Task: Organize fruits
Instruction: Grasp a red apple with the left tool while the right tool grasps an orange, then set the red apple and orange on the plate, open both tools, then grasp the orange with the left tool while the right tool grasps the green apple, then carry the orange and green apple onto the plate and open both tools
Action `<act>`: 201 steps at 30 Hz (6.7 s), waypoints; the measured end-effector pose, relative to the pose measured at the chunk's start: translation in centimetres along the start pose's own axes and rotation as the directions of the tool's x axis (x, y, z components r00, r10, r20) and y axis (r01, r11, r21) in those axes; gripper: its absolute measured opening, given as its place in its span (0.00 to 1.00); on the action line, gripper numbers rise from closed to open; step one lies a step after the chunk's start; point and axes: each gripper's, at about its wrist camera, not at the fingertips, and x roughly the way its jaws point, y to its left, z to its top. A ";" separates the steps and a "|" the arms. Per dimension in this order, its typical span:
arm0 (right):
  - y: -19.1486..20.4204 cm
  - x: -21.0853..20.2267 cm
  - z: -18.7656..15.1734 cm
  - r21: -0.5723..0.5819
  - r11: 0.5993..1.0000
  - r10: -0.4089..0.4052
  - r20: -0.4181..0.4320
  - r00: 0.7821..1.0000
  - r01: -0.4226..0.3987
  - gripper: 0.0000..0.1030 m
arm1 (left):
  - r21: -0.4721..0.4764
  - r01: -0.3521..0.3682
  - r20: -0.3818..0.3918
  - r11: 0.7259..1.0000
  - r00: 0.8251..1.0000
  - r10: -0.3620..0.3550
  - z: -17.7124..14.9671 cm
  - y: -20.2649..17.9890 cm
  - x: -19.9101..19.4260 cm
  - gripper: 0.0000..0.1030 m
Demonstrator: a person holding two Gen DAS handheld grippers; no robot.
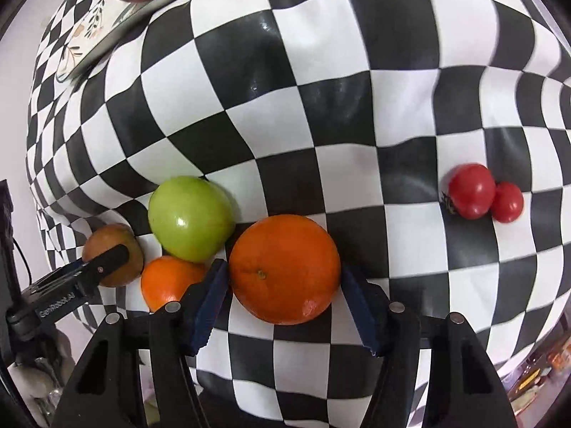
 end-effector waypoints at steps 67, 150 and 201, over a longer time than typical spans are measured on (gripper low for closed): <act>12.1 -11.0 18.3 -0.060 0.997 -0.027 0.189 0.982 0.039 0.91 | 0.080 -0.025 0.184 0.996 0.983 0.010 19.4 0.3 -16.0 0.93; 7.3 1.3 4.5 -0.157 0.981 0.108 -0.045 0.993 -0.114 0.63 | -0.064 -0.012 0.021 0.998 1.000 0.013 -4.1 -0.5 -0.8 0.60; 4.2 -11.6 7.5 -0.032 0.971 0.236 0.310 0.921 -0.238 0.64 | 0.117 0.121 0.225 0.986 0.963 -0.145 1.3 -3.8 -14.1 0.60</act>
